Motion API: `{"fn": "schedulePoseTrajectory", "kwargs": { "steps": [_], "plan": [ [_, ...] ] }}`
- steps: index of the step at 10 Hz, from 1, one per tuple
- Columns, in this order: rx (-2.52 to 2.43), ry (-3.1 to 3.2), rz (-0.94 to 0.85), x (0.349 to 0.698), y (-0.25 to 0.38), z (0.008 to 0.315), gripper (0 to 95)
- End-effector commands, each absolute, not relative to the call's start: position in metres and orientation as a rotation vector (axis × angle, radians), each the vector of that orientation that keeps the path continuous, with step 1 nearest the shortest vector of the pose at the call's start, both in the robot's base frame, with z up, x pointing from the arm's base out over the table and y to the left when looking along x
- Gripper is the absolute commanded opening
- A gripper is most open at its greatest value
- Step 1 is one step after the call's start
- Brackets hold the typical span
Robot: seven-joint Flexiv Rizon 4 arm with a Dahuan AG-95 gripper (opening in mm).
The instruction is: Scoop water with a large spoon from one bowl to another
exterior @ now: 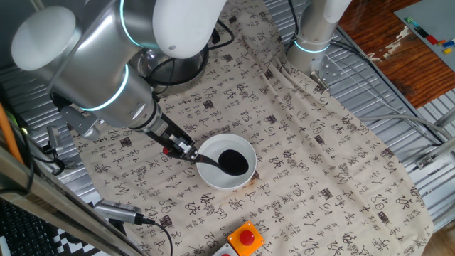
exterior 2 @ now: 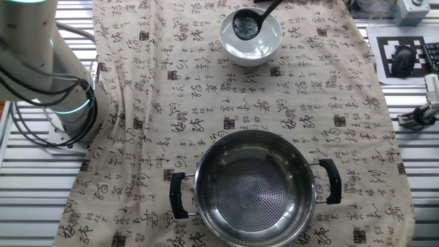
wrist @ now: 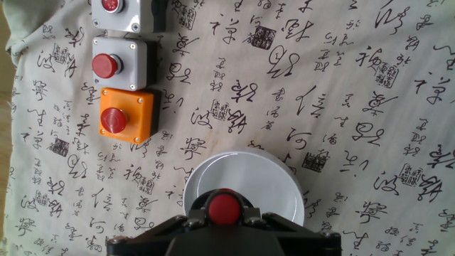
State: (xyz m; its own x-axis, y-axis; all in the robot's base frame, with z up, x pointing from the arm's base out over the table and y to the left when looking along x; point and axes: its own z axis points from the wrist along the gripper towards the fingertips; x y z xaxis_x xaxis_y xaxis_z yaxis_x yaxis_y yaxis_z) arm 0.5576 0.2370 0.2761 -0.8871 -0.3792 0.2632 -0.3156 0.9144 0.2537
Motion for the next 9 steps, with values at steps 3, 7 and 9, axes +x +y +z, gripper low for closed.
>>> {"fn": "schedulePoseTrajectory", "kwargs": {
  "steps": [3, 7, 9],
  "plan": [
    [0.522, -2.757, -0.289, 0.5577, 0.2365, 0.2755, 0.0],
    [0.521, -2.747, -0.281, 0.5575, 0.2364, 0.2754, 0.0],
    [0.517, -2.747, -0.281, 0.5575, 0.2364, 0.2754, 0.0]
  ]
}}
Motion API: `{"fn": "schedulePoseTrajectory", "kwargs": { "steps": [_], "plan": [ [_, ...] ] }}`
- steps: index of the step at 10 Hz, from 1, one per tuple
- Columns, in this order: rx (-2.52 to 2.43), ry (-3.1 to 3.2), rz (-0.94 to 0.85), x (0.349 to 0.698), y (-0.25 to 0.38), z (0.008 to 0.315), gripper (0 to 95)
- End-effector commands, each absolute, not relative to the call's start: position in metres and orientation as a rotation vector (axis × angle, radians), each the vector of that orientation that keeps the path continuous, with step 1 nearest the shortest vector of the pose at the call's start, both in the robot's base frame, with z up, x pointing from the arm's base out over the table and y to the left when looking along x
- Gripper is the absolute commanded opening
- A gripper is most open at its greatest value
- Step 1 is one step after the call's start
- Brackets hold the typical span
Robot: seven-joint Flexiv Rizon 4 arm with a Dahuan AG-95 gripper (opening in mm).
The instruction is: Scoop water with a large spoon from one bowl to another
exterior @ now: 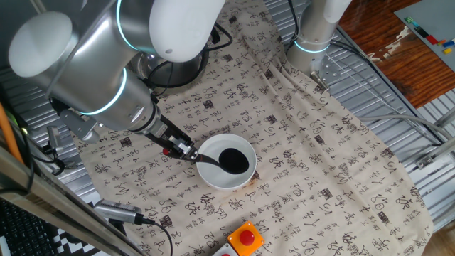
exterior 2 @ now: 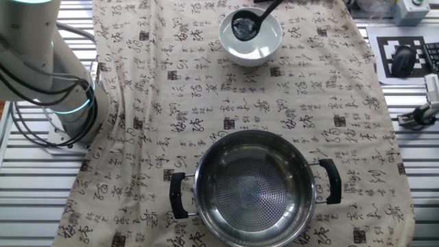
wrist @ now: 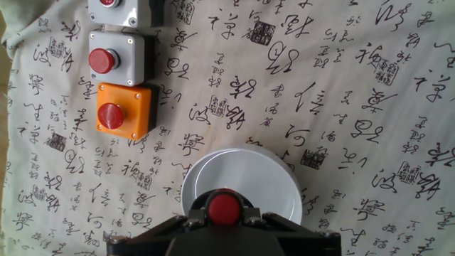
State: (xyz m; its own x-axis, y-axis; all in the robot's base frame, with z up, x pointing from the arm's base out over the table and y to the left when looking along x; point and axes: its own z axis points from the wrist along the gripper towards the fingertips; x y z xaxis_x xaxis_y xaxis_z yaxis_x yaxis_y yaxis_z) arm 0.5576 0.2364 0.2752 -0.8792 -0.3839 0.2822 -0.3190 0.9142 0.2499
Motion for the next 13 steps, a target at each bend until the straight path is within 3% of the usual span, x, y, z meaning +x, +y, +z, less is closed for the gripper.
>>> {"fn": "schedulePoseTrajectory", "kwargs": {
  "steps": [1, 13],
  "plan": [
    [0.518, -2.746, -0.28, 0.5575, 0.2364, 0.2754, 0.0],
    [0.515, -2.766, -0.265, 0.5575, 0.2364, 0.2754, 0.0]
  ]
}}
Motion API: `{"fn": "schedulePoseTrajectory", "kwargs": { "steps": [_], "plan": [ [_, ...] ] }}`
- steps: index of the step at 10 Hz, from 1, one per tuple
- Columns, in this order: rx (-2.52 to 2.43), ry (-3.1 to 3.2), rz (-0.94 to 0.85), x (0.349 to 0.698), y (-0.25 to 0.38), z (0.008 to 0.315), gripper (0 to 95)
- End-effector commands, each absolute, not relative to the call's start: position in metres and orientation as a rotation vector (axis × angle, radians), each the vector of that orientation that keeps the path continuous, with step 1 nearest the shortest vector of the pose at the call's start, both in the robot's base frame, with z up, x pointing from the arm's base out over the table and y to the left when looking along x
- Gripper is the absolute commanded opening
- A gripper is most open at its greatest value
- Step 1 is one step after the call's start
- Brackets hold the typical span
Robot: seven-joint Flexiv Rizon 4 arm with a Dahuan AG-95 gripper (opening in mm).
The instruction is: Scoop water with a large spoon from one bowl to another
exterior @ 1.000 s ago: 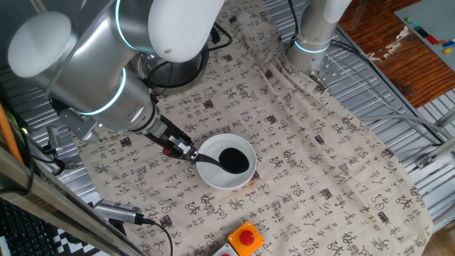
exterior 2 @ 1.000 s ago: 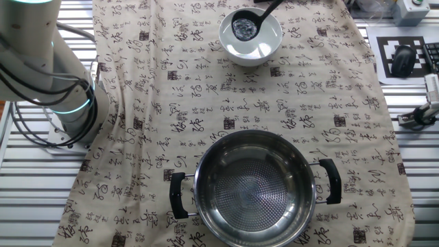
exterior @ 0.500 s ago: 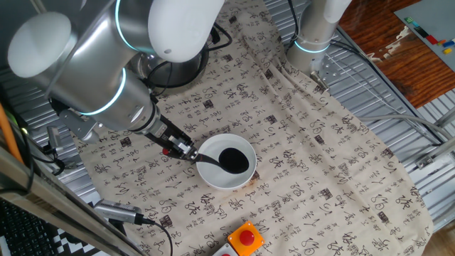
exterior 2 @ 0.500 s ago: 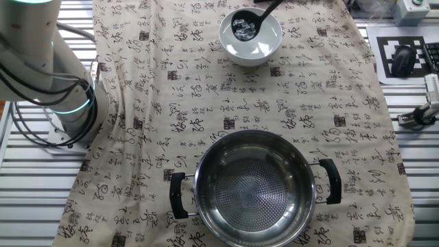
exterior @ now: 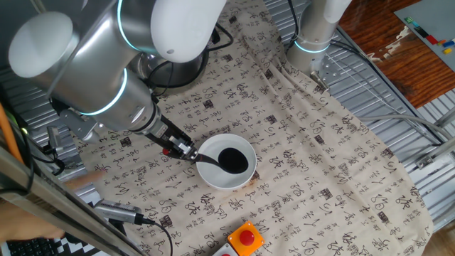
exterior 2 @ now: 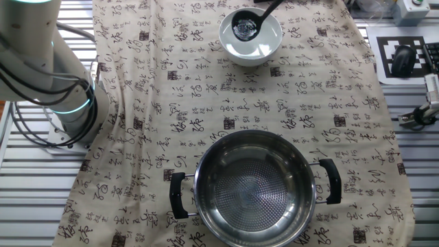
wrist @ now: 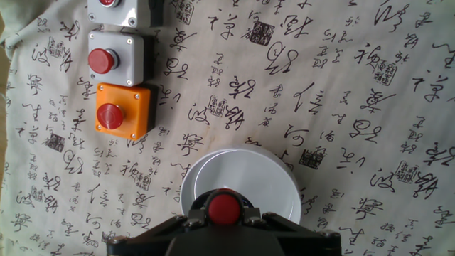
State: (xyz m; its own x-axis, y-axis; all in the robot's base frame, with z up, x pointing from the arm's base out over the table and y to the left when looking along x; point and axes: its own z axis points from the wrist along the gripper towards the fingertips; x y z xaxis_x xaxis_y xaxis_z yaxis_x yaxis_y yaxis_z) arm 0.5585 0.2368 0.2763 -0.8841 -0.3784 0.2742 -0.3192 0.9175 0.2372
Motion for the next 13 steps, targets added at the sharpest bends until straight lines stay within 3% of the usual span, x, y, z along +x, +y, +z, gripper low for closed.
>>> {"fn": "schedulePoseTrajectory", "kwargs": {
  "steps": [1, 13],
  "plan": [
    [0.509, -2.769, -0.262, 0.5575, 0.2364, 0.2754, 0.0],
    [0.512, -2.807, -0.25, 0.5575, 0.2364, 0.2754, 0.0]
  ]
}}
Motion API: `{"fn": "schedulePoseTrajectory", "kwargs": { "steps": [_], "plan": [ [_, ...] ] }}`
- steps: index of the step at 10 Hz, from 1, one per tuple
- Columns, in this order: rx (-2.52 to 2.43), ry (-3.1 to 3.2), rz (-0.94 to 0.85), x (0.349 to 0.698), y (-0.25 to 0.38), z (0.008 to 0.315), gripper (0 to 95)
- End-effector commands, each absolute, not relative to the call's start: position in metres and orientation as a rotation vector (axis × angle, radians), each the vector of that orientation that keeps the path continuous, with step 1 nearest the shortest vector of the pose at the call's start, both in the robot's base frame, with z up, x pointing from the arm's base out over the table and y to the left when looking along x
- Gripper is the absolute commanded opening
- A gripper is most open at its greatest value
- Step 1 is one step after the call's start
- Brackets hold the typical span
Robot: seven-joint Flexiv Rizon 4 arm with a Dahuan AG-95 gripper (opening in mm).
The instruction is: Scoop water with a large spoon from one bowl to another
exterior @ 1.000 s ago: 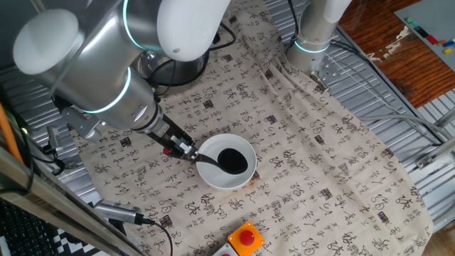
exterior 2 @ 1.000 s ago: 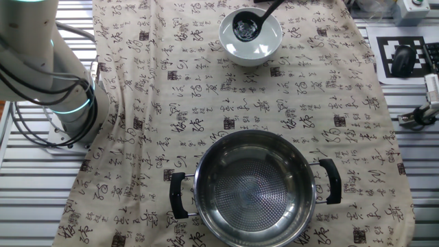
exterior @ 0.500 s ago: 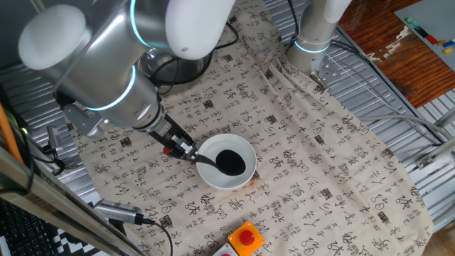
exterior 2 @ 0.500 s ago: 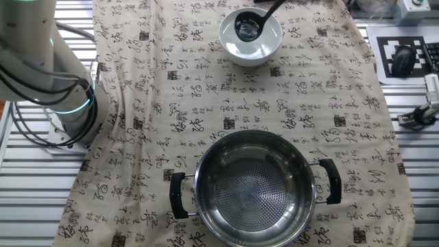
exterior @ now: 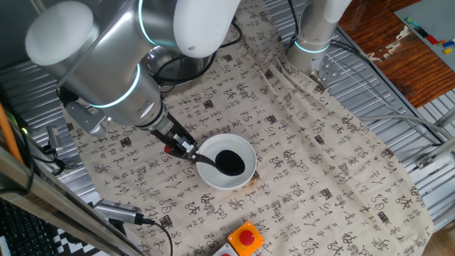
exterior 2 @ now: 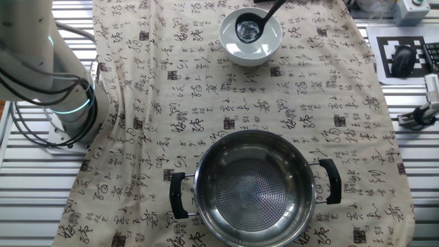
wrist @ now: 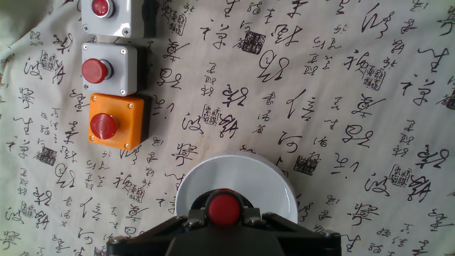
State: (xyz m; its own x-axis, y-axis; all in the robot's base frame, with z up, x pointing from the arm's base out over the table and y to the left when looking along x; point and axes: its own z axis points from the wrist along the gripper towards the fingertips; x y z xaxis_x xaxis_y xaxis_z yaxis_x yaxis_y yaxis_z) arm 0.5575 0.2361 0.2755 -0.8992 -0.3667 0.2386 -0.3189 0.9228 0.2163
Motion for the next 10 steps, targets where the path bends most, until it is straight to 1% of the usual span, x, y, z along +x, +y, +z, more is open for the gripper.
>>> {"fn": "schedulePoseTrajectory", "kwargs": {
  "steps": [1, 10],
  "plan": [
    [0.513, -2.803, -0.25, 0.5575, 0.2364, 0.2754, 0.0],
    [0.524, -2.77, -0.226, 0.5569, 0.2357, 0.2758, 0.0]
  ]
}}
